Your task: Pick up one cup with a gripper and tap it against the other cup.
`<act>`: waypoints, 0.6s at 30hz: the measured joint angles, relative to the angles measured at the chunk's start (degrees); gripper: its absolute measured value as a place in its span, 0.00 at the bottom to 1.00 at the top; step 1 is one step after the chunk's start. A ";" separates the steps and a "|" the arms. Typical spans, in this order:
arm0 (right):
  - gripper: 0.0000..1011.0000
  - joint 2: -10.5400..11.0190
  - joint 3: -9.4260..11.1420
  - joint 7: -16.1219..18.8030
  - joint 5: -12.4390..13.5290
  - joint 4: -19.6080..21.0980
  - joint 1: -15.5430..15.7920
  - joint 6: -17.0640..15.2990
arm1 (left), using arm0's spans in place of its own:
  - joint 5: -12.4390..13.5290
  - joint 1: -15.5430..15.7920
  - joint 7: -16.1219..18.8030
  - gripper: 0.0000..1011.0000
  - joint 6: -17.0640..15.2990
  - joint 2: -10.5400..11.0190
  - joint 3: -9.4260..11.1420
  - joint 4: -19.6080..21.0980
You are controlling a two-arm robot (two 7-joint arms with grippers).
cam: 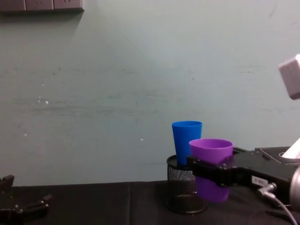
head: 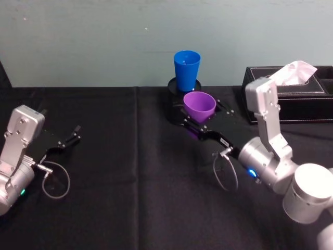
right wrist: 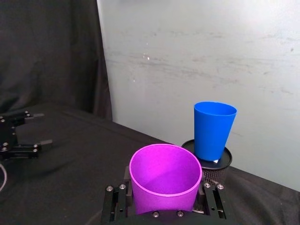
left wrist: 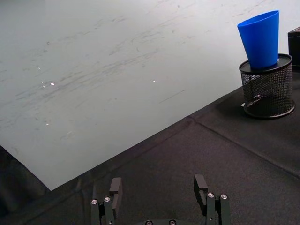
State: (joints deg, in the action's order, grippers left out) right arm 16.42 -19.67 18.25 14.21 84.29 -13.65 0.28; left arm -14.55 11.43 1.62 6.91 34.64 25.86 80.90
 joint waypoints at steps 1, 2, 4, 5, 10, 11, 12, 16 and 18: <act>0.73 0.02 0.10 -0.13 -0.14 0.33 0.52 0.38 | 0.00 0.00 0.00 0.99 0.00 0.00 0.00 0.00; 0.73 0.03 0.19 -0.26 -0.26 0.63 1.00 0.74 | 0.00 0.00 0.00 0.99 0.00 0.00 0.00 0.00; 0.73 -0.01 0.57 -0.56 -0.44 1.21 2.14 1.75 | 0.00 0.00 0.00 0.99 0.00 0.00 0.00 0.00; 0.73 -0.06 0.68 -0.60 -0.48 1.34 2.49 2.06 | 0.00 0.00 0.00 0.99 0.00 0.00 0.00 0.00; 0.73 -0.66 1.22 -0.86 -0.99 0.99 3.52 4.04 | 0.00 0.00 0.00 0.99 0.00 0.00 0.00 0.00; 0.73 -0.74 1.27 -0.88 -1.11 0.87 3.56 4.27 | 0.00 0.00 0.00 0.99 0.00 0.00 0.00 0.00; 0.73 -0.85 1.31 -0.89 -1.20 0.74 3.59 4.47 | 0.00 0.00 0.00 0.99 0.00 0.00 0.00 0.00; 0.73 -1.33 1.43 -0.85 -1.65 0.05 3.67 5.23 | 0.00 0.00 0.00 0.99 0.00 0.00 0.00 0.00; 0.73 -1.64 1.46 -0.84 -1.89 -0.68 3.81 5.48 | 0.00 0.00 0.00 0.99 0.00 0.00 0.00 0.00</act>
State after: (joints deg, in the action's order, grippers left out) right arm 14.78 -18.21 17.41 12.33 83.61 -9.84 5.76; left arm -14.55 11.43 1.62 6.91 34.64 25.86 80.90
